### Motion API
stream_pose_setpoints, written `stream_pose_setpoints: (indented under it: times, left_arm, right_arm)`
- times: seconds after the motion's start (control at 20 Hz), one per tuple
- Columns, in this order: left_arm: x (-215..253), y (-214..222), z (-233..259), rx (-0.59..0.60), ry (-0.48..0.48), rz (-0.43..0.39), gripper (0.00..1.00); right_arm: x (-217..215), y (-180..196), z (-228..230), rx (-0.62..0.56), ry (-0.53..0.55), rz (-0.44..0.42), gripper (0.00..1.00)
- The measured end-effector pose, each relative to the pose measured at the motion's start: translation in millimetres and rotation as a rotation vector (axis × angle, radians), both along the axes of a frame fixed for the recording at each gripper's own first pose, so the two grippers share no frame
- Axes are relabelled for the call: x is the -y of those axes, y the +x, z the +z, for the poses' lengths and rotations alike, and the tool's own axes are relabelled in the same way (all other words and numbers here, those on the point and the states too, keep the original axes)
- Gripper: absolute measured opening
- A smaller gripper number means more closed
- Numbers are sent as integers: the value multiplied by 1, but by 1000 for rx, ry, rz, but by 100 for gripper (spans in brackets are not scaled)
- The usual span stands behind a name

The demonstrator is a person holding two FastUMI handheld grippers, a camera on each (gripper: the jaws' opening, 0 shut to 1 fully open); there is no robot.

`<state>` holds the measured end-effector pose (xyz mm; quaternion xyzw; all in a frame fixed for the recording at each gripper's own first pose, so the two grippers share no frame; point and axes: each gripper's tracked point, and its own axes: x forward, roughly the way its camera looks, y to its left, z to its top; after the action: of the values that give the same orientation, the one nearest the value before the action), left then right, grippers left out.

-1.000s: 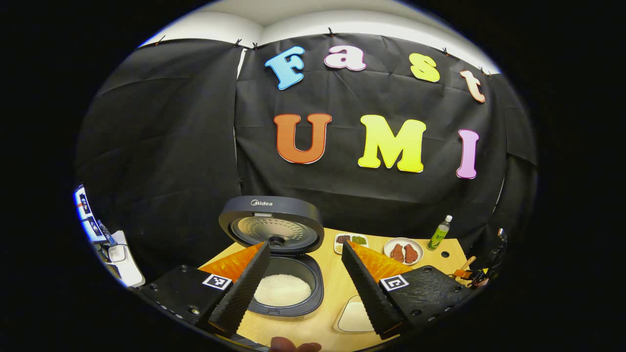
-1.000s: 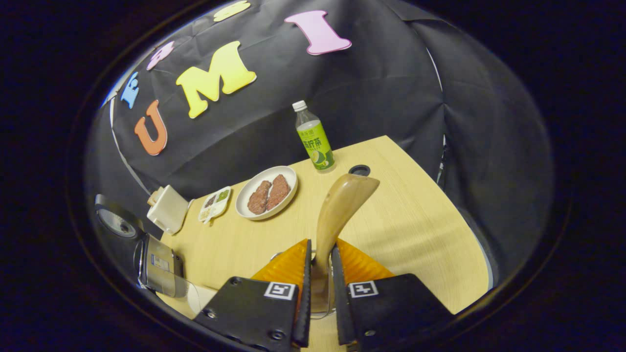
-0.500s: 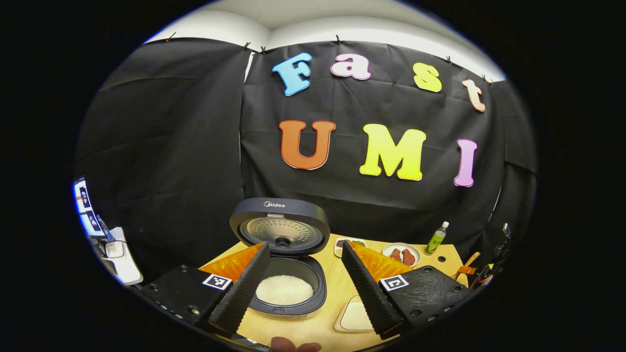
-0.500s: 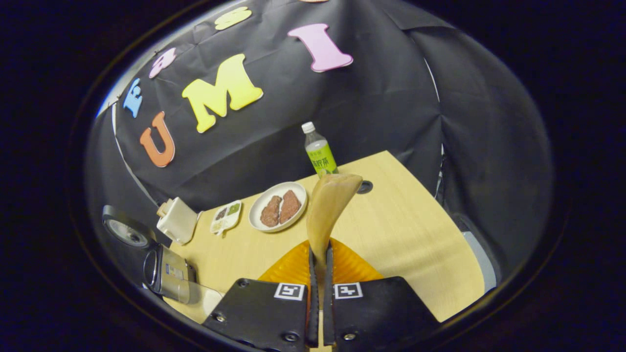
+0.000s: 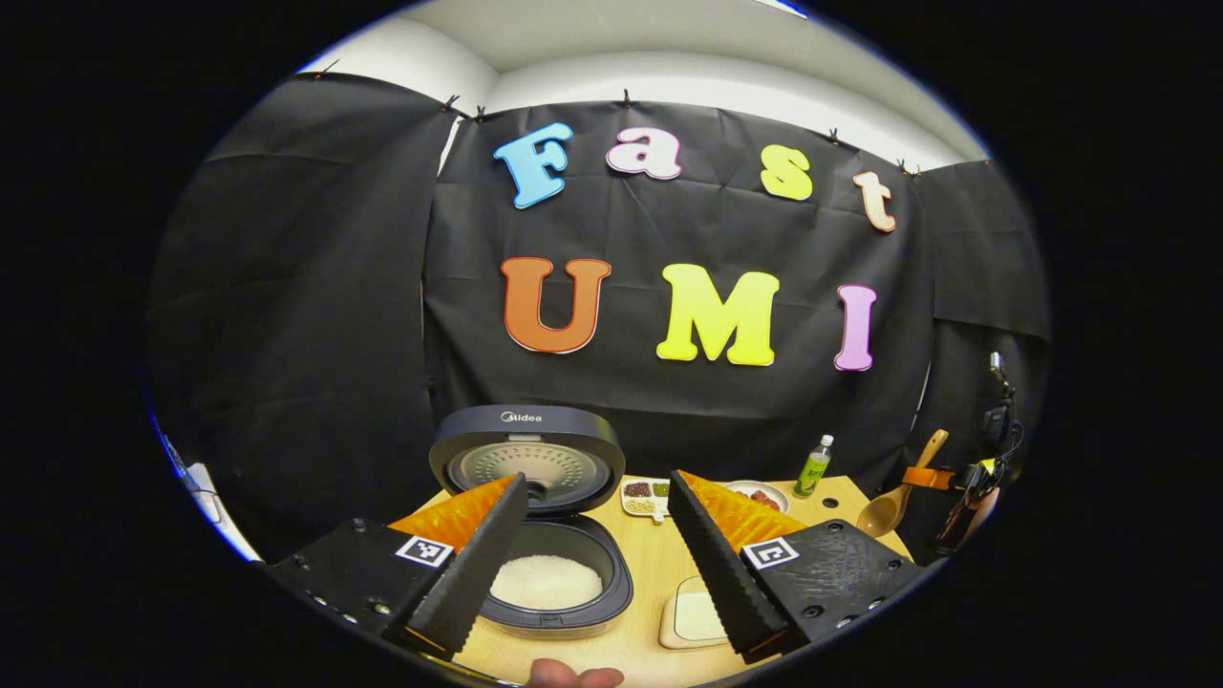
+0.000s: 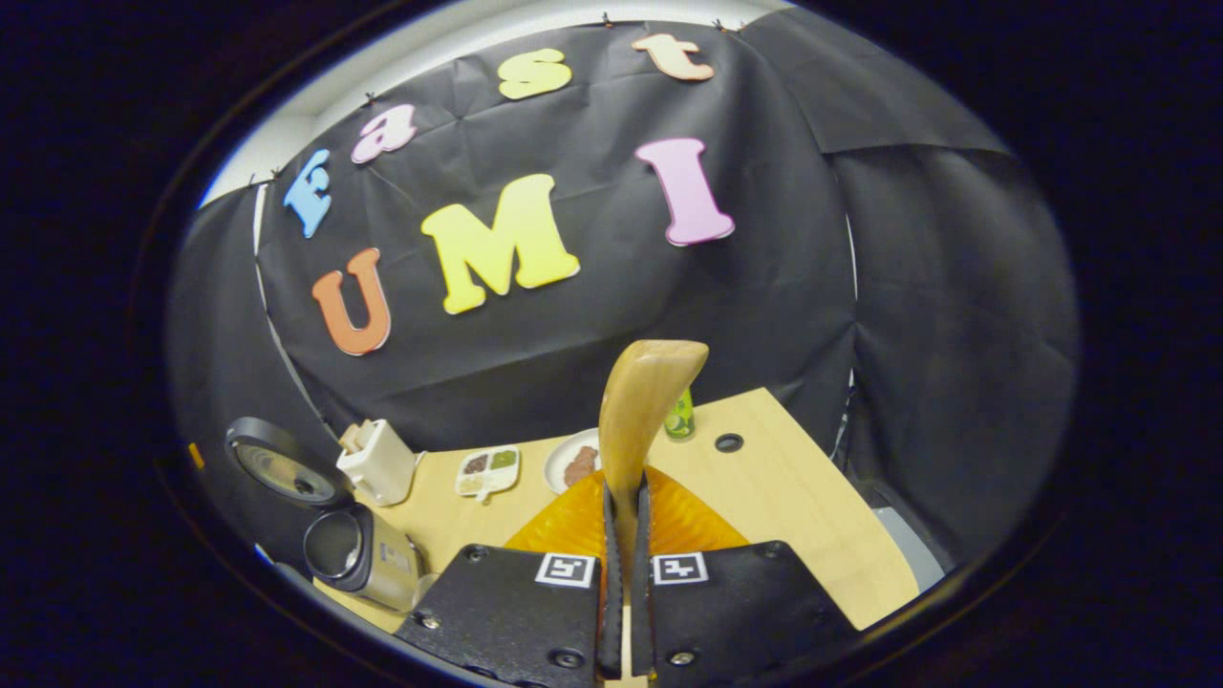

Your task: Close the left gripper, press the button to open the rice cooker; take a wooden spoon from the chopstick holder with the right hand, scoop a spoonful of rice and pour it into the rice cooker, then put the wooden spoon back into the chopstick holder.

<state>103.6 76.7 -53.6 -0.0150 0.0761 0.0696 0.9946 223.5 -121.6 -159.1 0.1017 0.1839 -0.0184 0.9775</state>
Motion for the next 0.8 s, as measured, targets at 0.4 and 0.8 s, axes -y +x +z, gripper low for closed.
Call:
stream_pose_setpoints:
  times: [0.4, 0.8]
  left_arm:
    - [-18, -19, -3, 10, 13, -131, 95]
    - [-35, -36, -5, 20, -66, -130, 95]
  right_arm:
    - [-114, -36, -47, -18, -71, 37, 8]
    - [-140, -28, -145, -79, -401, 73, 9]
